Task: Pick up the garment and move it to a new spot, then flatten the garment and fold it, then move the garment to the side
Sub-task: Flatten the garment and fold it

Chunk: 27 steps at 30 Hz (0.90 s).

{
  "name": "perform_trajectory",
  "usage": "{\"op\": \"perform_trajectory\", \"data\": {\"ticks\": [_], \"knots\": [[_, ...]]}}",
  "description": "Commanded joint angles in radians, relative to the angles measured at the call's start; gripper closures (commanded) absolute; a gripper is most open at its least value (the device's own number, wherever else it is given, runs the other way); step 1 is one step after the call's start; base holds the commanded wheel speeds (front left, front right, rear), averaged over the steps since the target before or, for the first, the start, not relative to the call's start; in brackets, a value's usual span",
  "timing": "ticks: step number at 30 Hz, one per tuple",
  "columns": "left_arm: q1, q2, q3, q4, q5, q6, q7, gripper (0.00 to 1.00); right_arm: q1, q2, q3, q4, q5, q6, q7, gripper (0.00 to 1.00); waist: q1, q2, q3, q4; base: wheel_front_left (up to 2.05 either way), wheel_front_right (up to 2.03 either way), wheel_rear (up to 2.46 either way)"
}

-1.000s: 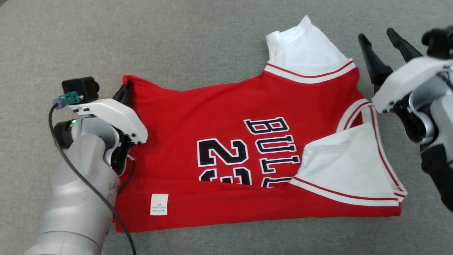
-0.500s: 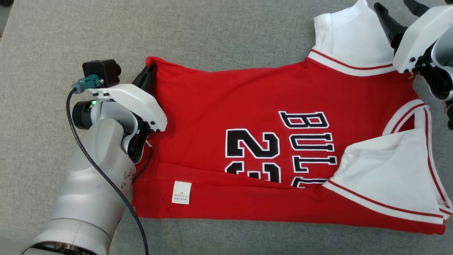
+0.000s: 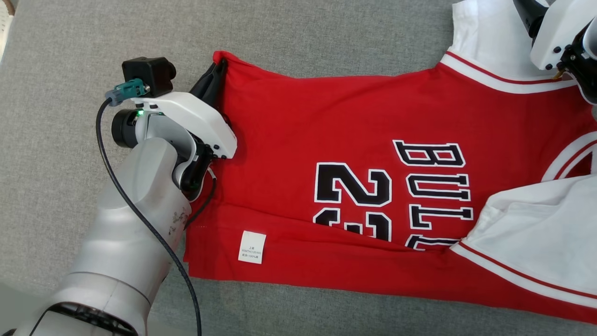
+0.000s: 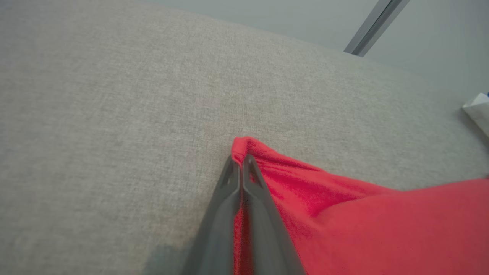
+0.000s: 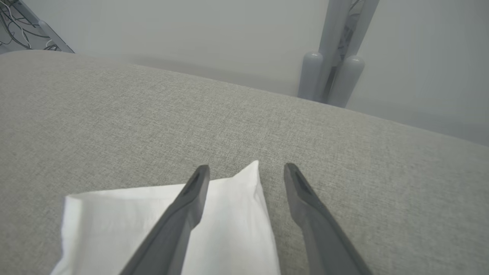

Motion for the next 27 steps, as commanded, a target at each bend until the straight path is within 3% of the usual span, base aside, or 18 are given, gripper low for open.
{"op": "perform_trajectory", "data": {"ticks": [1, 3, 5, 6, 27], "knots": [[-0.005, 0.002, -0.008, 0.007, -0.005, 0.005, 0.0, 1.0, -0.009, -0.004, 0.006, 0.004, 0.006, 0.0, 0.003, 0.11, 0.0, 0.0, 0.004, 0.003, 0.0, 0.0, 0.0], [-0.009, 0.002, -0.028, 0.011, -0.022, 0.009, -0.003, 1.0, -0.019, -0.005, 0.026, 0.018, 0.016, 0.0, 0.004, 0.23, 0.0, 0.0, 0.007, 0.006, 0.0, 0.0, 0.0], [-0.013, 0.001, -0.046, 0.016, -0.039, 0.011, -0.01, 1.0, -0.022, -0.005, 0.045, 0.026, 0.03, 0.0, 0.007, 0.8, 0.0, 0.0, 0.009, 0.007, 0.0, 0.0, 0.0], [-0.014, 0.001, -0.054, 0.02, -0.046, 0.014, -0.012, 1.0, -0.024, -0.006, 0.054, 0.028, 0.038, 0.0, 0.004, 1.0, 0.0, 0.0, 0.009, 0.007, 0.0, 0.0, 0.0], [-0.05, 0.003, -0.117, 0.111, -0.114, 0.018, -0.085, 1.0, -0.013, -0.033, 0.201, -0.005, 0.175, 0.0, -0.138, 1.0, 0.0, 0.0, -0.049, -0.031, 0.0, 0.0, 0.0]]}}
